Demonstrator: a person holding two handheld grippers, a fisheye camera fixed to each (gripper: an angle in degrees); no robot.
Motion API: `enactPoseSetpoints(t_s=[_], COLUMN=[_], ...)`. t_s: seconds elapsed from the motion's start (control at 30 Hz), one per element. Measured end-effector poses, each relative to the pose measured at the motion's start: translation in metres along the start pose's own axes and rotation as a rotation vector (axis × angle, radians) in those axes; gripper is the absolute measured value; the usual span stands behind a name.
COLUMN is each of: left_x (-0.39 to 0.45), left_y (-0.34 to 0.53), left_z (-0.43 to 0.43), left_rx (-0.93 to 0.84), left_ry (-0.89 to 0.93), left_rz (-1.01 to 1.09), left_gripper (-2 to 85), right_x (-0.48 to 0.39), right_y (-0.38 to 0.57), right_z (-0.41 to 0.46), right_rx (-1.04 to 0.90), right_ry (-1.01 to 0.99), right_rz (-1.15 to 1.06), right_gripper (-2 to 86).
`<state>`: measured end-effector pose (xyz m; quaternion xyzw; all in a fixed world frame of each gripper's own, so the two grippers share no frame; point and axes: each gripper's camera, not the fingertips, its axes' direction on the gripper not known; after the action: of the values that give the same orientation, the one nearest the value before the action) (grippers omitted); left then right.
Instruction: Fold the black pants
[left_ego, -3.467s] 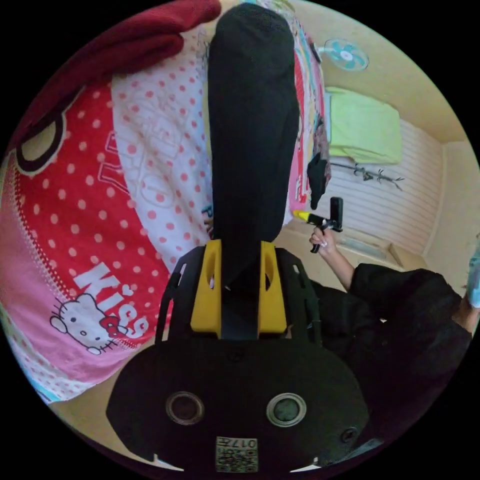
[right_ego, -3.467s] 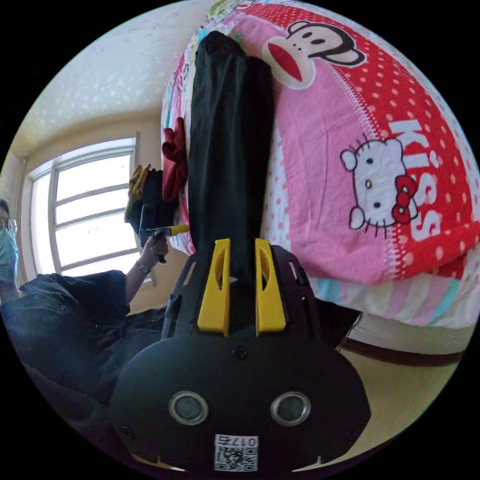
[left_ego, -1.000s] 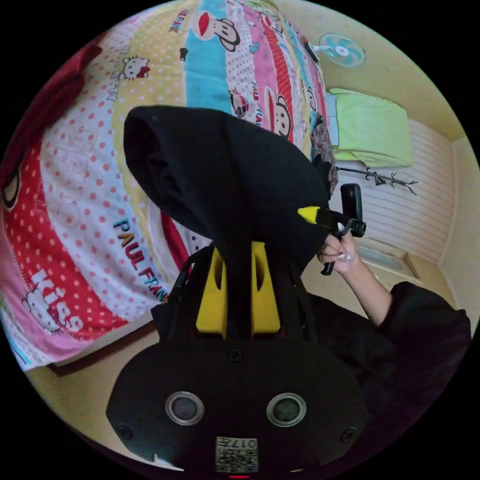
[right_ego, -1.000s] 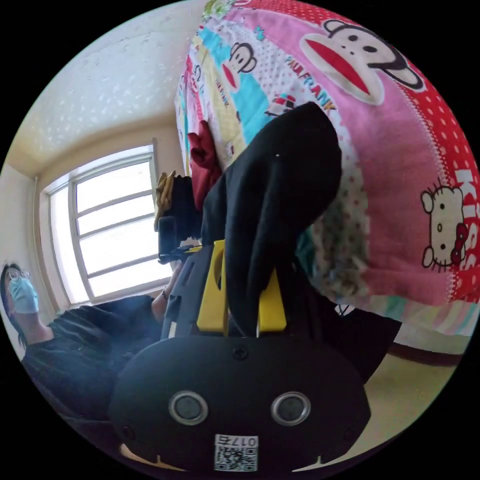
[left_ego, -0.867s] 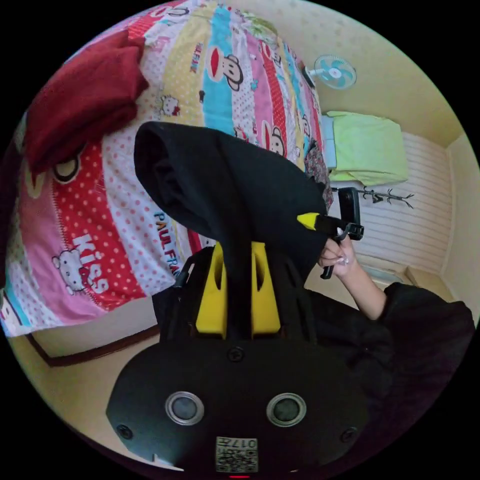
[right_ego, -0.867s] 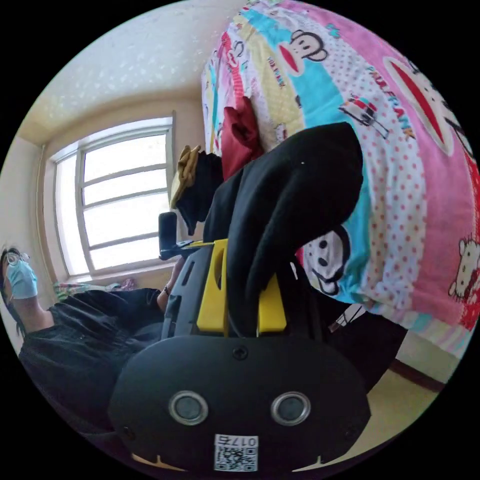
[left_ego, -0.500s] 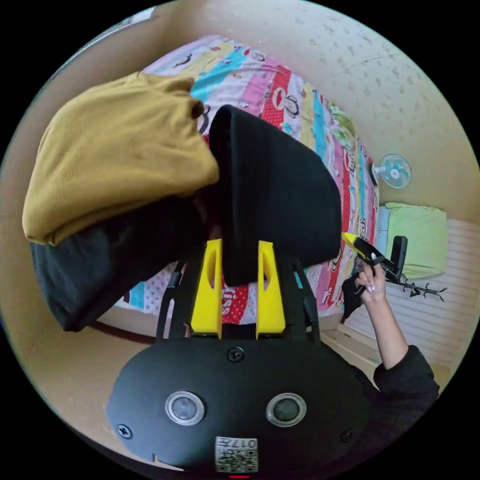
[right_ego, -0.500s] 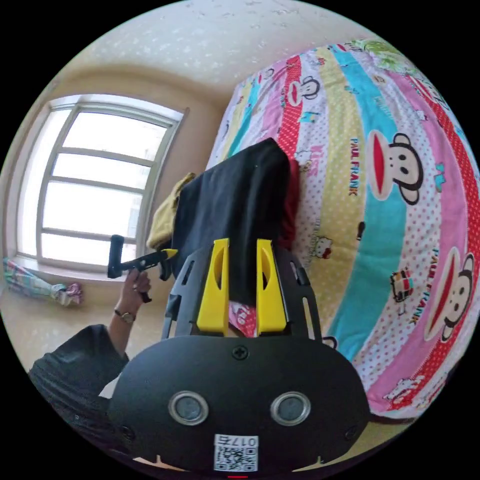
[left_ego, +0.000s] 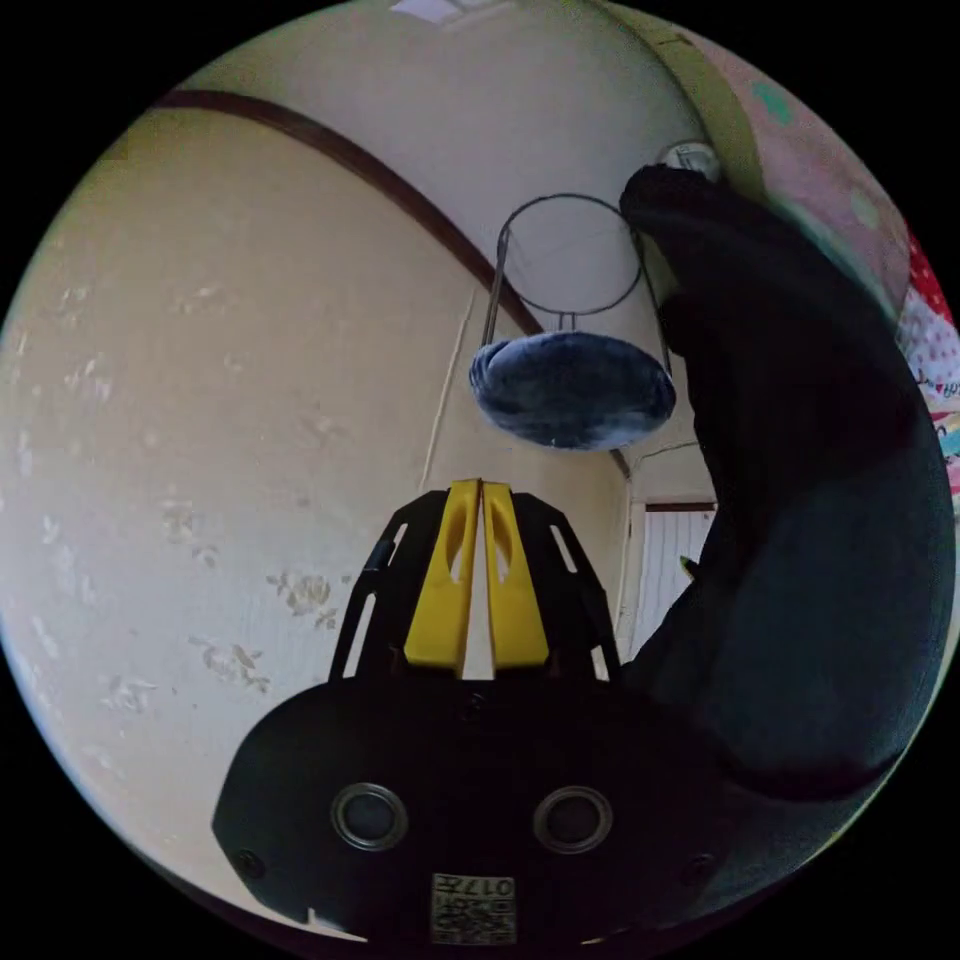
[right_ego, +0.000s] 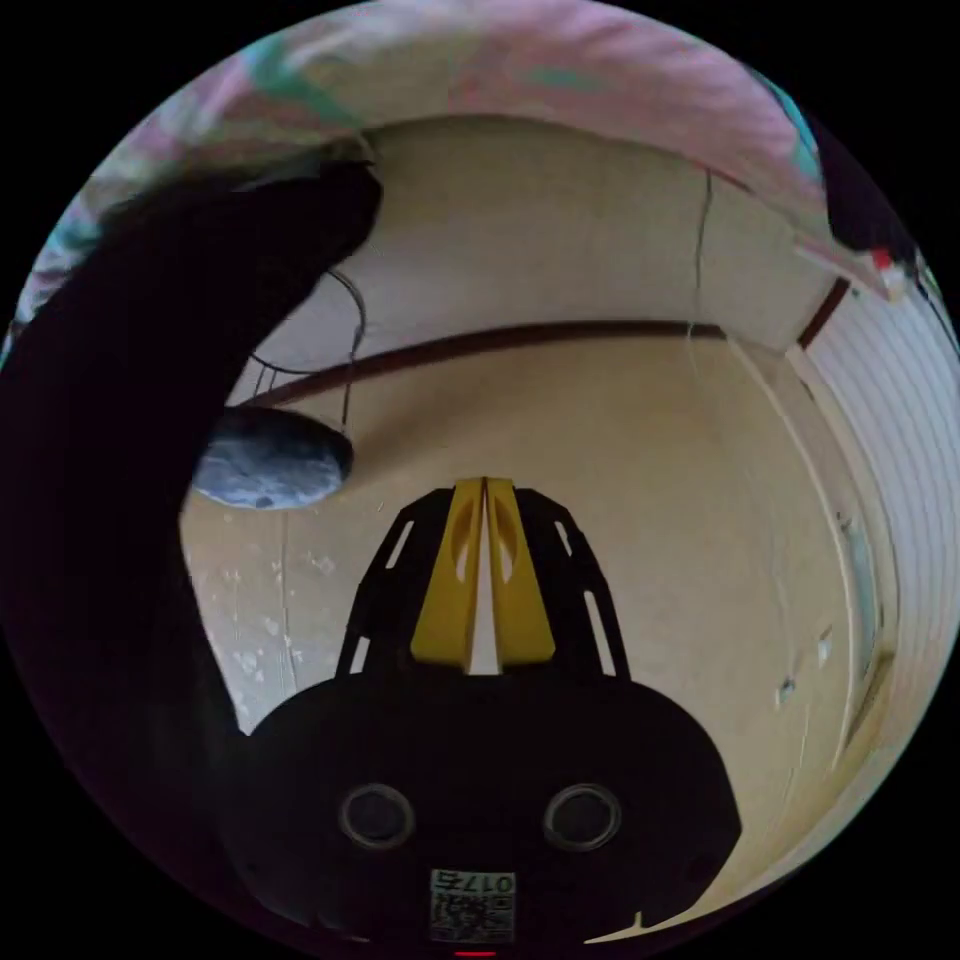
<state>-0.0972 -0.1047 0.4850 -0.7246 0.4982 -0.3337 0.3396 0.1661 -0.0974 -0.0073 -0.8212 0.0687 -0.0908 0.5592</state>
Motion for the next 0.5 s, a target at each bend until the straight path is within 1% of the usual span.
enactPoseSetpoints(t_s=[0.03,0.1,0.13,0.2,0.27,0.3,0.37,0.4,0.43,0.47,0.5], left_x=[0.006,0.028,0.054,0.108,0.202,0.228,0.336,0.362,0.413,0.461,0.483], left_y=[0.007,0.012,0.012,0.010,0.017,0.023,0.057,0.068,0.093,0.122,0.137], left_z=[0.010,0.006,-0.008,-0.036,-0.079,-0.089,-0.118,-0.122,-0.124,-0.117,-0.111], left_rx=[-0.014,0.007,0.051,0.137,0.261,0.295,0.422,0.446,0.487,0.521,0.535], left_ry=[-0.002,-0.028,-0.048,-0.060,-0.058,-0.058,-0.062,-0.064,-0.071,-0.092,-0.109], left_rz=[-0.021,-0.024,-0.004,0.065,0.210,0.254,0.435,0.481,0.583,0.690,0.742], left_gripper=[-1.0,-1.0,-1.0,-1.0,-1.0,-1.0,-1.0,-1.0,-1.0,-1.0,-1.0], right_x=[0.013,0.051,0.058,0.078,0.088,0.093,0.099,0.102,0.102,0.101,0.096], right_y=[0.009,0.038,0.043,0.058,0.053,0.042,0.022,0.013,0.010,0.006,0.005], right_z=[0.012,0.038,0.041,0.035,0.020,0.004,-0.034,-0.069,-0.089,-0.131,-0.174], right_rx=[-0.005,0.039,0.066,0.208,0.286,0.327,0.411,0.503,0.559,0.672,0.774], right_ry=[-0.044,-0.234,-0.267,-0.340,-0.396,-0.436,-0.495,-0.522,-0.528,-0.531,-0.522], right_rz=[0.026,0.117,0.144,0.269,0.310,0.298,0.238,0.184,0.152,0.078,0.005], right_gripper=[0.6,0.9,1.2,2.4,4.0,5.1,6.6,7.3,7.6,8.1,8.8])
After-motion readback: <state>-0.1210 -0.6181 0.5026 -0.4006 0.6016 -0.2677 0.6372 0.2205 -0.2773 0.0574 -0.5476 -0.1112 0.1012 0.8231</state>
